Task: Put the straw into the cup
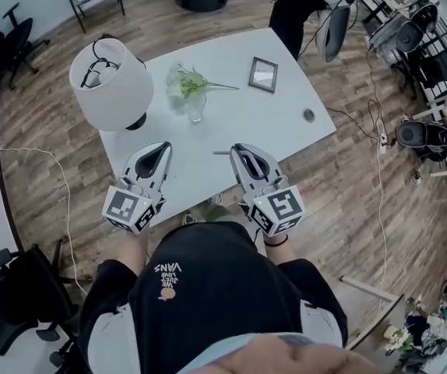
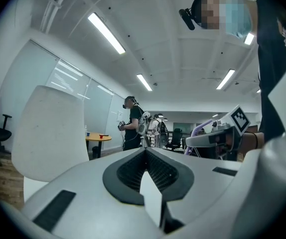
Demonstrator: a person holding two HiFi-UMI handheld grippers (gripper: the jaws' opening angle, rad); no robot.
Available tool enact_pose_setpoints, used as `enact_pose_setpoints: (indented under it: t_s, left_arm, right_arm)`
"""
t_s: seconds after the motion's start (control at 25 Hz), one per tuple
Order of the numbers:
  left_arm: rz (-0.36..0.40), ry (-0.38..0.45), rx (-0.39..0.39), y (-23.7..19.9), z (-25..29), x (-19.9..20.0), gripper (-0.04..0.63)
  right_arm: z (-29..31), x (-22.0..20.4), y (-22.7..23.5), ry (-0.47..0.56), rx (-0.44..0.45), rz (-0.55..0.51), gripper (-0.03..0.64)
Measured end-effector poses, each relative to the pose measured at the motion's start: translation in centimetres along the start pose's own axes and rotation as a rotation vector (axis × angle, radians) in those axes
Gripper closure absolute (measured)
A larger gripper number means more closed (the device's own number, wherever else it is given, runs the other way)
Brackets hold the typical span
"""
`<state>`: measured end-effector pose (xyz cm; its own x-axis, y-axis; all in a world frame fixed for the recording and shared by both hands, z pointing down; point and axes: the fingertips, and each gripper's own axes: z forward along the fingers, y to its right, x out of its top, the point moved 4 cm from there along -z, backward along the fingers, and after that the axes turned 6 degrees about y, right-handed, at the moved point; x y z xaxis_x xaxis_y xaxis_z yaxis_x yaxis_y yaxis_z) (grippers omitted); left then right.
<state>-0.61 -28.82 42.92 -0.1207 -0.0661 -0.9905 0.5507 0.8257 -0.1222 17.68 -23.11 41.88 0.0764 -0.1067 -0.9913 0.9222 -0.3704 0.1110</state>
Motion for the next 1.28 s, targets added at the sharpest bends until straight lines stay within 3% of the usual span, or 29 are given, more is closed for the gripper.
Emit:
enact_pose_setpoints:
  t_s: [0.6, 1.28]
  left_arm:
    - [0.012, 0.011, 0.069, -3.0, 5.5, 0.3, 0.584]
    - [0.006, -0.002, 0.12, -5.7, 8.1, -0.1, 0.584]
  right_arm:
    - [6.6, 1.4, 5.1, 0.003, 0.101, -0.008, 0.575]
    - [12.5, 2.4, 7.8, 0.023, 0.174, -0.03, 0.575]
